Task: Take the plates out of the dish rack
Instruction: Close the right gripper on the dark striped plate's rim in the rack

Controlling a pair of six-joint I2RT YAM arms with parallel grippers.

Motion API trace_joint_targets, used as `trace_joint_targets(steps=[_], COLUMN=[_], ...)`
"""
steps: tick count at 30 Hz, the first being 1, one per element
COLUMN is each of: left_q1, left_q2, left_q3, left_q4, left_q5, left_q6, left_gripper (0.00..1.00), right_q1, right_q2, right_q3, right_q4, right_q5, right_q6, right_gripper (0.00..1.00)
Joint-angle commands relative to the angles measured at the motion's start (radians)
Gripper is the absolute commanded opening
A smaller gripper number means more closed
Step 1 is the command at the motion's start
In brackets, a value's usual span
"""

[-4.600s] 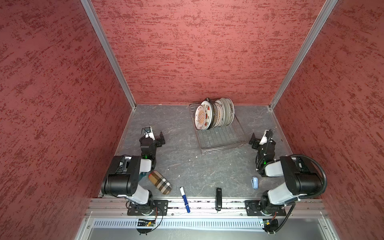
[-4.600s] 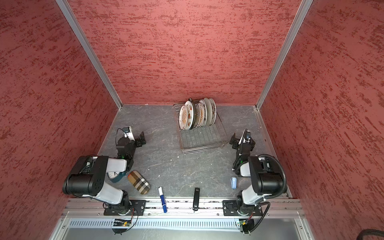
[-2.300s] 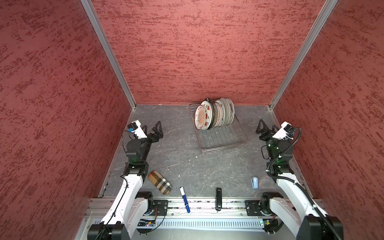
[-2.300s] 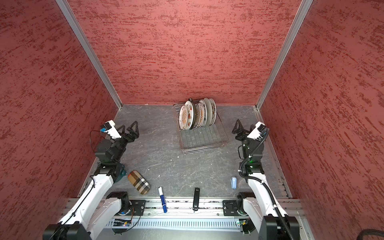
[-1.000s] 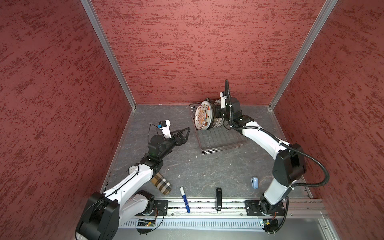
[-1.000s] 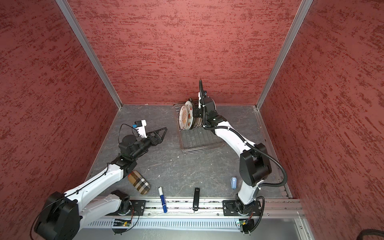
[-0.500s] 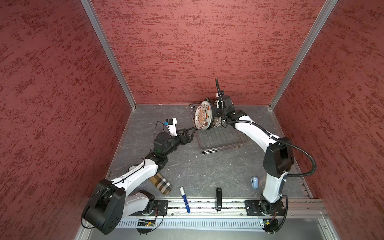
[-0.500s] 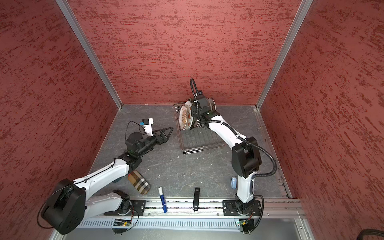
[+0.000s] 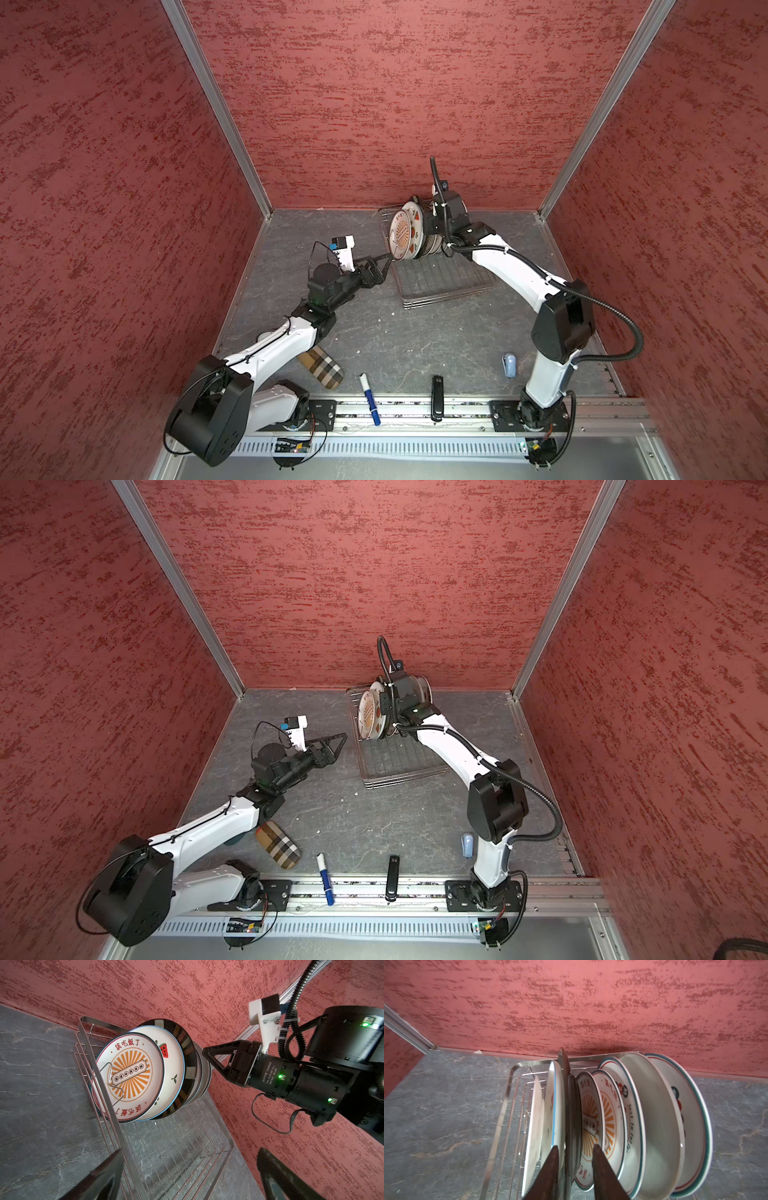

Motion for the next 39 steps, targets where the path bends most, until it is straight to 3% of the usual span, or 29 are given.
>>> trace_joint_targets(steps=[1, 6, 13, 21, 30, 39], left_q1=[-0.003, -0.003, 0.004, 0.005, 0.006, 0.006], left_q2=[0.006, 0.005, 0.007, 0.004, -0.001, 0.032], left_q3=[0.022, 0.018, 0.014, 0.004, -0.006, -0.004], left_q4=[0.020, 0.020, 0.021, 0.022, 0.036, 0.060], left_q5=[0.003, 0.005, 0.015, 0.014, 0.024, 0.019], left_q6=[0.028, 0.030, 0.030, 0.023, 0.010, -0.005], left_gripper=[0.99, 0.99, 0.99, 0.99, 0.99, 0.99], right_q1=[0.006, 0.006, 0.008, 0.008, 0.005, -0.024], right_q2=[-0.004, 0.060, 0.102, 0.195, 0.196, 0.244], right_q3=[0.021, 0.074, 0.109, 0.200, 0.183, 0.188], right_q4=[0.011, -0.035, -0.065, -0.147, -0.151, -0.158], right_q5=[-0.008, -0.003, 0.097, 0.099, 0.115, 0.073], right_q6=[-0.008, -0.010, 0.001, 0.013, 0.025, 0.054], right_gripper=[0.29, 0.27, 0.24, 0.21, 0.16, 0.22])
